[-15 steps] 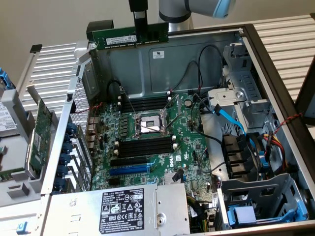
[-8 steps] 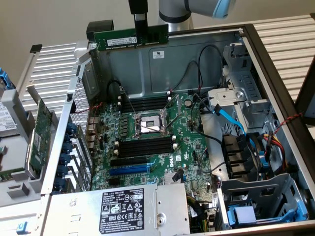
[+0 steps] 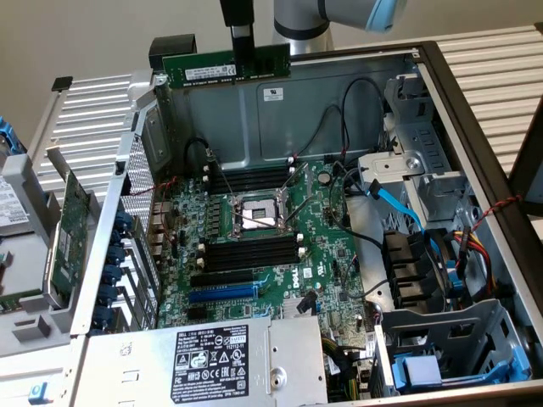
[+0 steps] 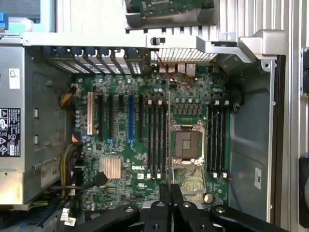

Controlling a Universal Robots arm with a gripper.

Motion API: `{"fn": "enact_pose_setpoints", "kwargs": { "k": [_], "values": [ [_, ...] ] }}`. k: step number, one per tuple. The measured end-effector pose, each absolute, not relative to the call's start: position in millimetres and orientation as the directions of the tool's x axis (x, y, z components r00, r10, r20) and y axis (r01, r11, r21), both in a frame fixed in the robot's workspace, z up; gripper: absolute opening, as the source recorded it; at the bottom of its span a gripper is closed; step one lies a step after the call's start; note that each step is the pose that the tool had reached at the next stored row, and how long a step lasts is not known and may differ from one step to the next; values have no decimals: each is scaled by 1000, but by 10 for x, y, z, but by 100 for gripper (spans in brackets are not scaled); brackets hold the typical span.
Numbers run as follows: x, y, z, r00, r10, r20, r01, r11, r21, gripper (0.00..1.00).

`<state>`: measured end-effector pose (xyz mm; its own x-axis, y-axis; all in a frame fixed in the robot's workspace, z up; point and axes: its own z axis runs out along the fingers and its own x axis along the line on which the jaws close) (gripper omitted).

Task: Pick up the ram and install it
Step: 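Insert the ram into the slot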

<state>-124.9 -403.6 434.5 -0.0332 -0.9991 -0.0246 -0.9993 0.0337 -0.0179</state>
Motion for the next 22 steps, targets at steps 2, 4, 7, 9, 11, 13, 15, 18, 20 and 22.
{"fn": "enact_pose_setpoints", "kwargs": {
  "k": [2, 4, 7, 9, 11, 13, 15, 18, 20, 22],
  "values": [
    [-1252, -4035, 4339, -36, -999, -25, -999, 36, -19, 13],
    [-1253, -4035, 4334, -39, -999, -25, -999, 39, -20, 13],
    [-1260, -4034, 4322, -42, -999, -25, -999, 43, -21, 13],
    [-1266, -4035, 4315, -45, -999, -25, -999, 46, -22, 13],
    [-1269, -4037, 4307, -48, -999, -25, -999, 48, -23, 13],
    [-1271, -4044, 4299, -49, -998, -25, -998, 50, -25, 13],
    [-1272, -4053, 4289, -50, -998, -25, -998, 51, -28, 13],
    [-1272, -4071, 4259, -52, -998, -25, -998, 53, -32, 13],
    [-1272, -4081, 4230, -53, -998, -25, -998, 54, -36, 13],
    [-1272, -4093, 4196, -53, -998, -26, -998, 54, -38, 13]
  ]
}}
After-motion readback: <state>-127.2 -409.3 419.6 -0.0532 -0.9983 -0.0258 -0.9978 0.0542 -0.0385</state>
